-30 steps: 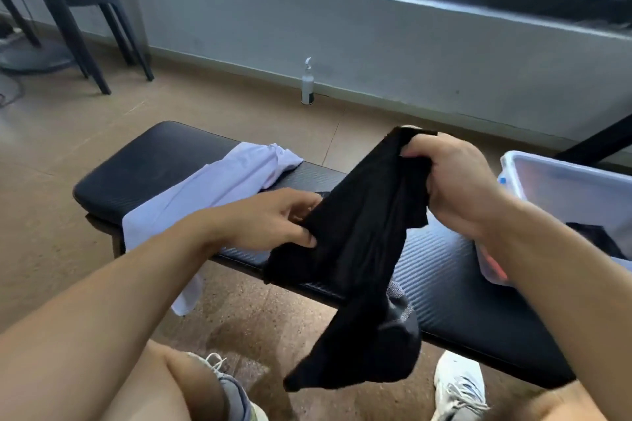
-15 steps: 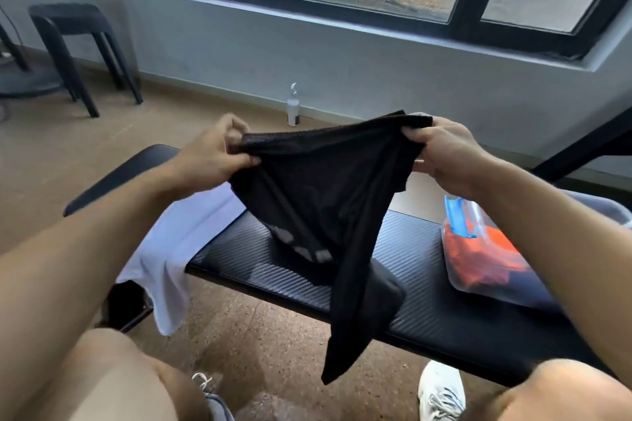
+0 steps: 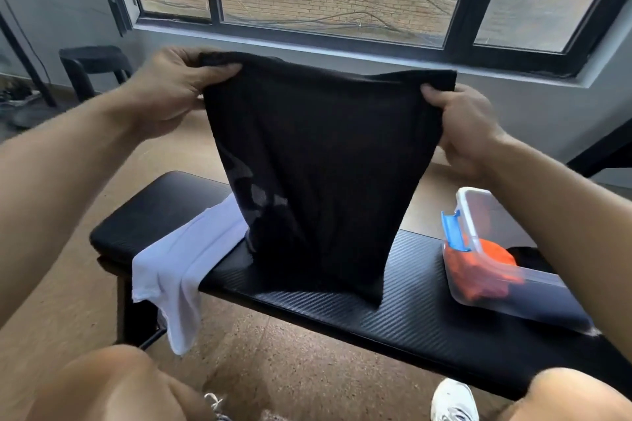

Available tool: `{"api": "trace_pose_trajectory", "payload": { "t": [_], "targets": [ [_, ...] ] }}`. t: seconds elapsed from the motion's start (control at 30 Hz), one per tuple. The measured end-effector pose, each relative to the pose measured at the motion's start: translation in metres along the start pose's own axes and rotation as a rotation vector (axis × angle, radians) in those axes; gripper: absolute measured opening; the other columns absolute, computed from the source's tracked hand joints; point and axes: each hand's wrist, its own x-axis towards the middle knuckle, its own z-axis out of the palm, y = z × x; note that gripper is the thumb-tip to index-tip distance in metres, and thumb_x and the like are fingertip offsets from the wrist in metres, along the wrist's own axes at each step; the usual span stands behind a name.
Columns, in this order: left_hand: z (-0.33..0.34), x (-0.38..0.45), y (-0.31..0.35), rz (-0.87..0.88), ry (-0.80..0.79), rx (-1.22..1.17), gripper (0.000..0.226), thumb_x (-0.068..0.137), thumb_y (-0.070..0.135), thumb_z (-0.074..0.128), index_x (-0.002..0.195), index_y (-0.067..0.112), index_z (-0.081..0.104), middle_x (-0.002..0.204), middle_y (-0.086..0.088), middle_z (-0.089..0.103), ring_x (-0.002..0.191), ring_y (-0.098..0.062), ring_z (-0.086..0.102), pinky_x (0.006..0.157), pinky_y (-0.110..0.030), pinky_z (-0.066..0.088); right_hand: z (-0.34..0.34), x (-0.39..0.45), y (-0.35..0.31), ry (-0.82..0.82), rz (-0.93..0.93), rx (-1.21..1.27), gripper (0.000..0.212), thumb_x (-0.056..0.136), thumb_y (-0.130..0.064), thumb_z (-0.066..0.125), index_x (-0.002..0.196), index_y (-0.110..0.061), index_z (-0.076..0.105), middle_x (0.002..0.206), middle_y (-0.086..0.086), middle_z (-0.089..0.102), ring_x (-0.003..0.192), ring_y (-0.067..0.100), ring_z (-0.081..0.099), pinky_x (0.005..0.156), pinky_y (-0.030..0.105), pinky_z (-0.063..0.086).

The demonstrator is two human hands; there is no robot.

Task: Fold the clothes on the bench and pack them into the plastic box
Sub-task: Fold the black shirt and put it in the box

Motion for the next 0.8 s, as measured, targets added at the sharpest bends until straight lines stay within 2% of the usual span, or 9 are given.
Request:
{"api": "trace_pose_trajectory", "payload": {
  "t": [0.1,0.17,0.27,0.37,0.43,0.5,0.6,0.7,0.8],
  "targets": [
    [-0.008,-0.002,0.016,-0.029,-0.073,-0.048,0.027,0.085,0.02,0.067,0.111,0.013,0.072,0.115,-0.004,0.075,0.108,-0.016,0.07,0.09,-0.029,0.058,-0.009,-0.006,-0.027,-0.063,0.011,-0.005,0.015,0.098,-0.012,0.058,0.102,-0.01,0.072,0.097,0.007,0.079,0.087,0.019,0.077,0.07,0.032,0.062],
    [-0.007,0.002,0.022,-0.029,-0.085,-0.037,0.029,0.085,0.019,0.066,0.113,0.013,0.072,0.117,-0.005,0.074,0.107,-0.014,0.071,0.089,-0.026,0.058,-0.015,-0.002,-0.039,-0.087,0.067,-0.089,0.011,0.096,-0.013,0.062,0.096,-0.012,0.073,0.091,0.004,0.079,0.081,0.016,0.077,0.071,0.033,0.062],
    [-0.002,0.016,0.007,-0.123,-0.068,0.057,0.024,0.087,0.011,0.067,0.11,0.011,0.073,0.108,-0.007,0.077,0.095,-0.015,0.075,0.076,-0.022,0.06,-0.022,0.016,-0.037,-0.045,0.159,-0.267,0.009,0.095,-0.017,0.066,0.098,-0.013,0.072,0.094,0.003,0.078,0.084,0.017,0.075,0.083,0.038,0.06],
    [0.002,0.033,-0.026,-0.25,-0.097,0.23,0.017,0.09,0.004,0.066,0.104,0.009,0.074,0.101,-0.008,0.076,0.075,-0.012,0.076,0.066,-0.02,0.06,-0.023,0.03,-0.017,-0.03,0.231,-0.406,0.009,0.098,-0.019,0.062,0.101,-0.013,0.069,0.092,0.002,0.074,0.081,0.016,0.07,0.078,0.037,0.058],
    [0.007,0.044,-0.043,-0.294,-0.092,0.315,0.014,0.092,0.003,0.066,0.103,0.007,0.074,0.101,-0.011,0.076,0.069,-0.012,0.073,0.065,-0.022,0.061,-0.023,0.038,-0.004,-0.02,0.254,-0.417,0.009,0.099,-0.019,0.061,0.1,-0.013,0.068,0.089,0.002,0.072,0.081,0.017,0.068,0.074,0.036,0.057],
    [0.014,0.055,-0.047,-0.267,-0.026,0.363,0.01,0.093,0.003,0.065,0.095,0.01,0.073,0.096,-0.012,0.073,0.072,-0.014,0.07,0.062,-0.019,0.06,-0.02,0.045,0.003,-0.004,0.235,-0.377,0.011,0.1,-0.019,0.06,0.099,-0.012,0.068,0.091,0.001,0.073,0.085,0.017,0.069,0.082,0.037,0.058],
    [0.025,0.069,-0.026,-0.134,0.094,0.283,0.015,0.095,0.004,0.063,0.089,0.017,0.068,0.091,-0.002,0.07,0.083,-0.014,0.067,0.061,-0.015,0.057,-0.017,0.053,-0.002,0.086,0.115,-0.263,0.009,0.1,-0.019,0.06,0.098,-0.015,0.068,0.097,-0.002,0.074,0.092,0.014,0.071,0.093,0.036,0.056],
    [0.034,0.069,0.005,0.029,0.114,0.17,0.014,0.096,0.005,0.062,0.097,0.016,0.07,0.1,0.002,0.071,0.089,-0.007,0.07,0.073,-0.019,0.058,-0.017,0.048,-0.017,0.141,-0.039,-0.164,0.013,0.101,-0.018,0.055,0.105,-0.019,0.068,0.104,-0.006,0.075,0.094,0.008,0.07,0.084,0.027,0.055],
    [0.032,0.052,0.017,0.056,0.017,0.137,0.022,0.097,0.006,0.06,0.117,0.006,0.067,0.111,-0.001,0.072,0.095,-0.006,0.072,0.079,-0.018,0.056,-0.024,0.031,-0.02,0.16,-0.15,-0.146,0.018,0.1,-0.017,0.052,0.104,-0.021,0.069,0.109,-0.006,0.076,0.104,0.012,0.069,0.095,0.029,0.053]
  ]
}}
